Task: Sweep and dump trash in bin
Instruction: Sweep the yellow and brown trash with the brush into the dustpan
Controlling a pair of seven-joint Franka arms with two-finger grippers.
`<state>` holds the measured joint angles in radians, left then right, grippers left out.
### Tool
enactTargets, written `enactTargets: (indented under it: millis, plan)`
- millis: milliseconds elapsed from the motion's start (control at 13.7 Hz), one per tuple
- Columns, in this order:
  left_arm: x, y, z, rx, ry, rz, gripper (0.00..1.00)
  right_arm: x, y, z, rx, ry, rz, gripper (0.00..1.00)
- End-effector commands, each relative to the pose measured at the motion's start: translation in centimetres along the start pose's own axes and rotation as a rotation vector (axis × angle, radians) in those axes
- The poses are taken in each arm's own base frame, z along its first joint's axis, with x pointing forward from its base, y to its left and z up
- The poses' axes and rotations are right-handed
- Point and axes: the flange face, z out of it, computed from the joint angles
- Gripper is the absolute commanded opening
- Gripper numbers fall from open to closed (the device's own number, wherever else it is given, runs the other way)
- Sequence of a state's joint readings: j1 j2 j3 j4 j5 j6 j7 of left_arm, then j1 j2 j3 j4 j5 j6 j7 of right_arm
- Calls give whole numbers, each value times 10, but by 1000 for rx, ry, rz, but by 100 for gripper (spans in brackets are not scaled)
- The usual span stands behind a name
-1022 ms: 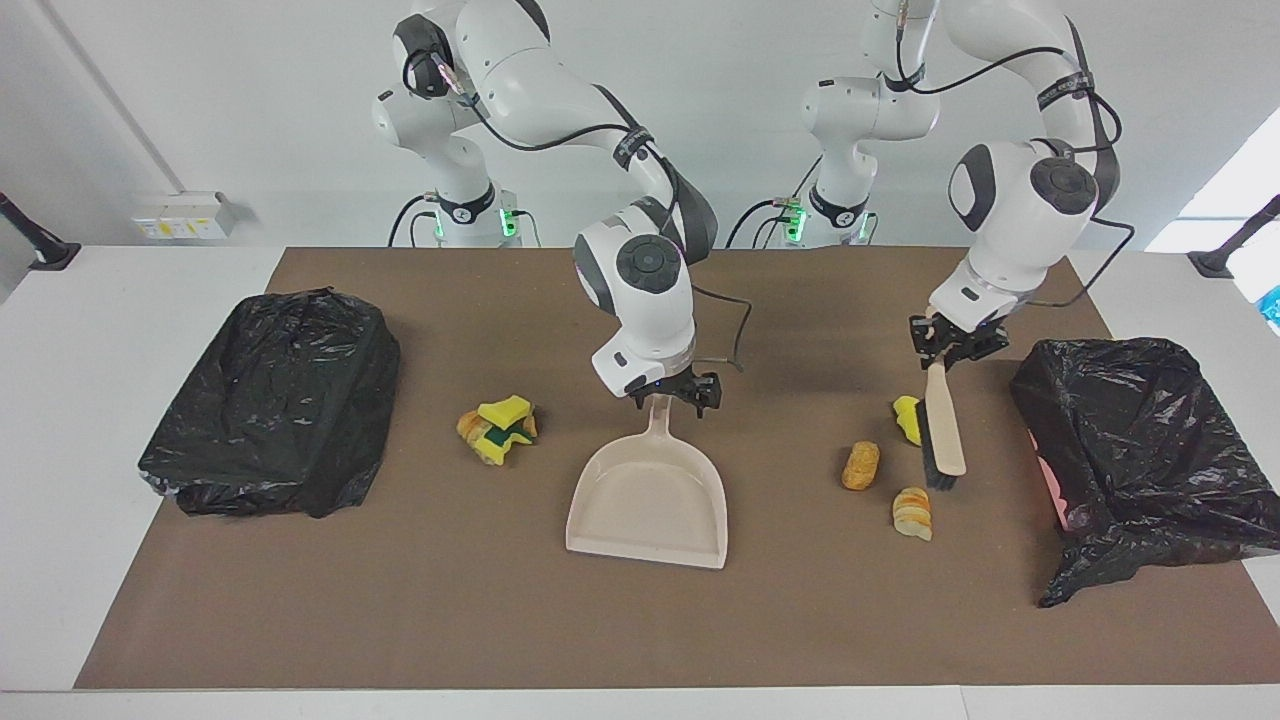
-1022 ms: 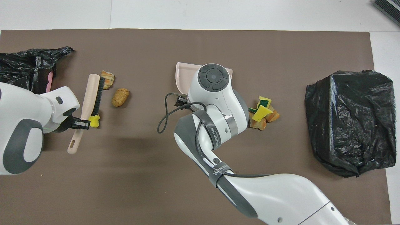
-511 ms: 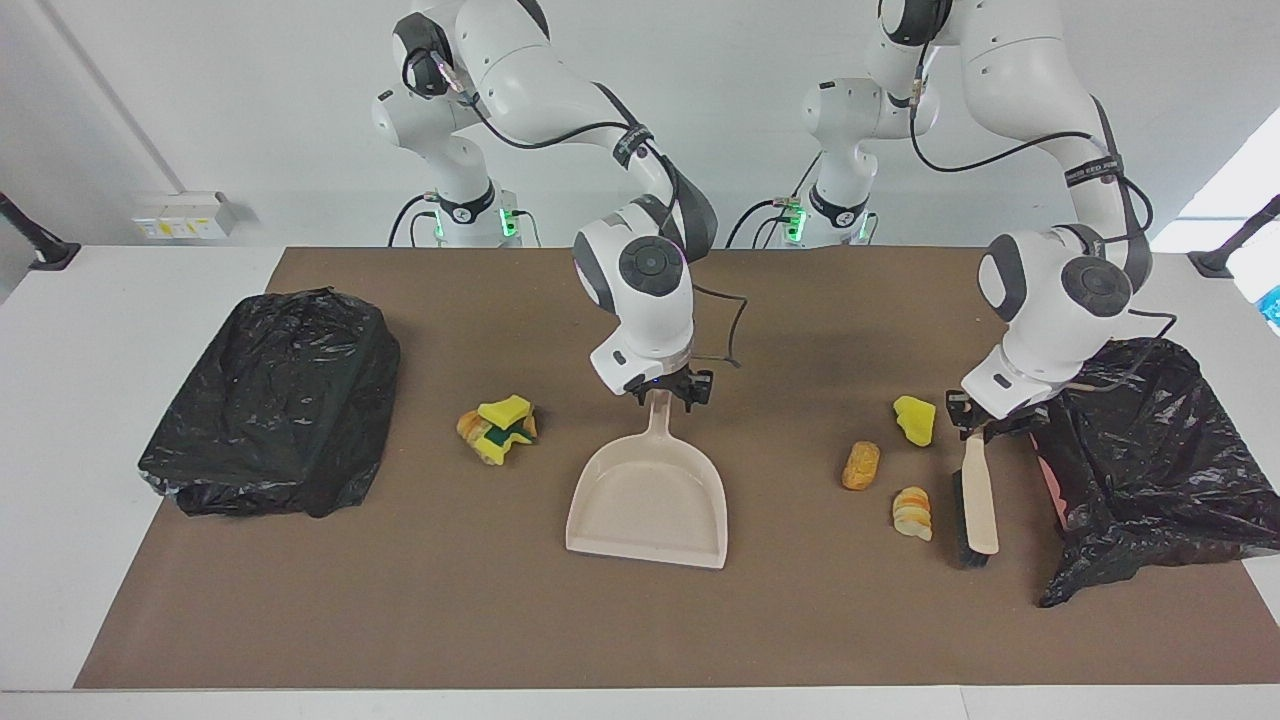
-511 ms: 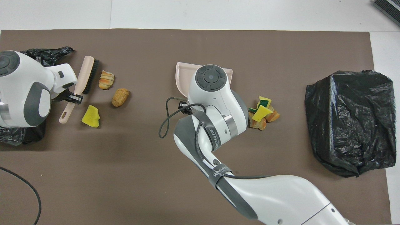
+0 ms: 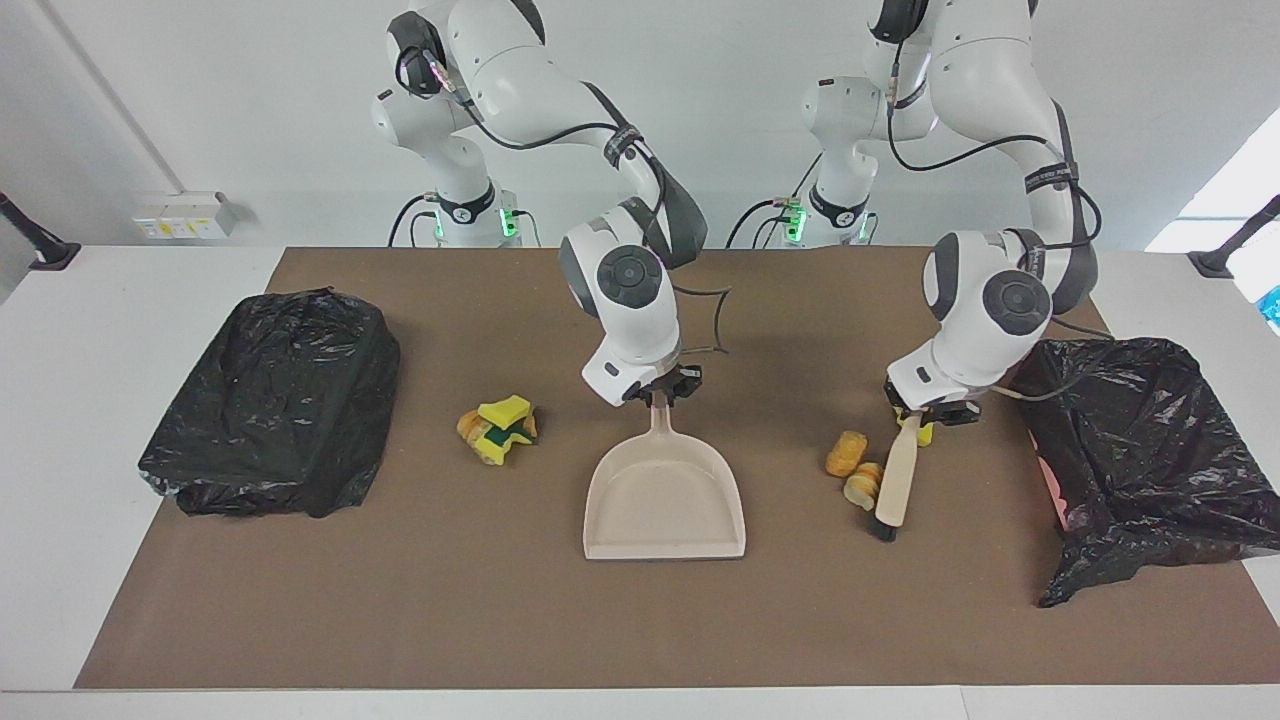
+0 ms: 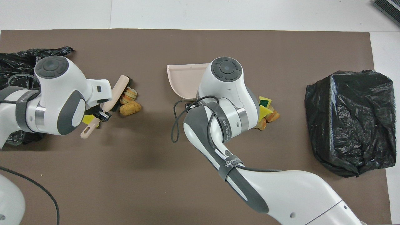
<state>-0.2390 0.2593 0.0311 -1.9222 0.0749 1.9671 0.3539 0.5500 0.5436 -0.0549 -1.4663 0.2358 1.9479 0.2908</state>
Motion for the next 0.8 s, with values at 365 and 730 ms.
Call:
enactTargets:
  millis: [365, 730]
  plan:
    - [-27, 71, 1, 3, -38, 9, 0, -72, 58, -59, -143, -93, -635, 0]
    - [-68, -5, -42, -52, -9, -199, 0, -73, 78, -28, -200, -161, -1064, 0]
